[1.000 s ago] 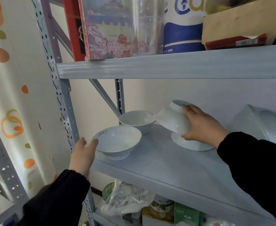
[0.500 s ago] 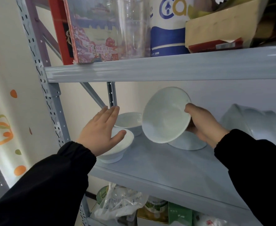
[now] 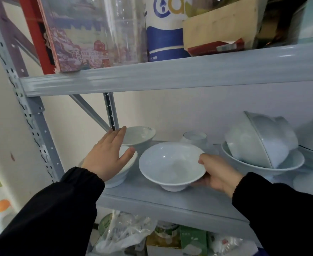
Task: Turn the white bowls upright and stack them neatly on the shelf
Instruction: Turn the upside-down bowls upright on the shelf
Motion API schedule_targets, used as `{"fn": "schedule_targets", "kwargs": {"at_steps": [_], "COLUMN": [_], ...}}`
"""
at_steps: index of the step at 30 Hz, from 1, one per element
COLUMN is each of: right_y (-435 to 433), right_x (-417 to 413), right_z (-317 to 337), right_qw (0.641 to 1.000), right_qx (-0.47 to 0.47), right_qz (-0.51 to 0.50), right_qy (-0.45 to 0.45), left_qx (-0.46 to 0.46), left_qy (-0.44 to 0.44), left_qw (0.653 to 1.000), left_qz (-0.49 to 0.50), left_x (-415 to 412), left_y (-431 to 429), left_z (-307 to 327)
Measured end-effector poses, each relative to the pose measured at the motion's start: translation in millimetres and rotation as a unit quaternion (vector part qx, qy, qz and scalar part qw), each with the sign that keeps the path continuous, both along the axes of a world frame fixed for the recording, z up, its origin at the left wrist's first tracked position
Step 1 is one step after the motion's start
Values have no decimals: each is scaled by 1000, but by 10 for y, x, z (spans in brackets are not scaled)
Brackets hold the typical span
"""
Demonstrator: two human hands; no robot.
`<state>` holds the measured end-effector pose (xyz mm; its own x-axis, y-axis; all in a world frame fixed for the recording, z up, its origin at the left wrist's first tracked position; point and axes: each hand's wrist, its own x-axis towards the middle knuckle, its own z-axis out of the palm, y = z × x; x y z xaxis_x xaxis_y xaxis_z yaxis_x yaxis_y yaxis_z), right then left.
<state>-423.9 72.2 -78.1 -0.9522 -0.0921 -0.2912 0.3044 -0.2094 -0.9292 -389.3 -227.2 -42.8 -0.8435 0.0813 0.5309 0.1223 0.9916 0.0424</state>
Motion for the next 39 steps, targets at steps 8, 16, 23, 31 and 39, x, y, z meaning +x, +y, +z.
{"fn": "schedule_targets", "kwargs": {"at_steps": [8,16,23,31,39], "right_y": [25,-30,-82,145,-7], "right_x": [25,-19,-65,-544,-1188], "right_z": [-58,-81,-119,487,487], "right_qw": [1000,1000,999,698,634], "right_qx": [6,14,37,603,729], "right_qz": [12,19,19,-37,131], "right_qy": [-6,4,21,385,224], "left_qx": [-7,4,16,19,37], "left_qy": [-17,-35,-44,-38,-30], "left_qw": [999,998,997,997,997], "left_qz": [-27,-48,-57,-58,-67], "left_x": [-40,-34,-6,-45,38], "left_y": [123,248,274,202,217], "left_z": [-109,-201,-243,-307,-265]}}
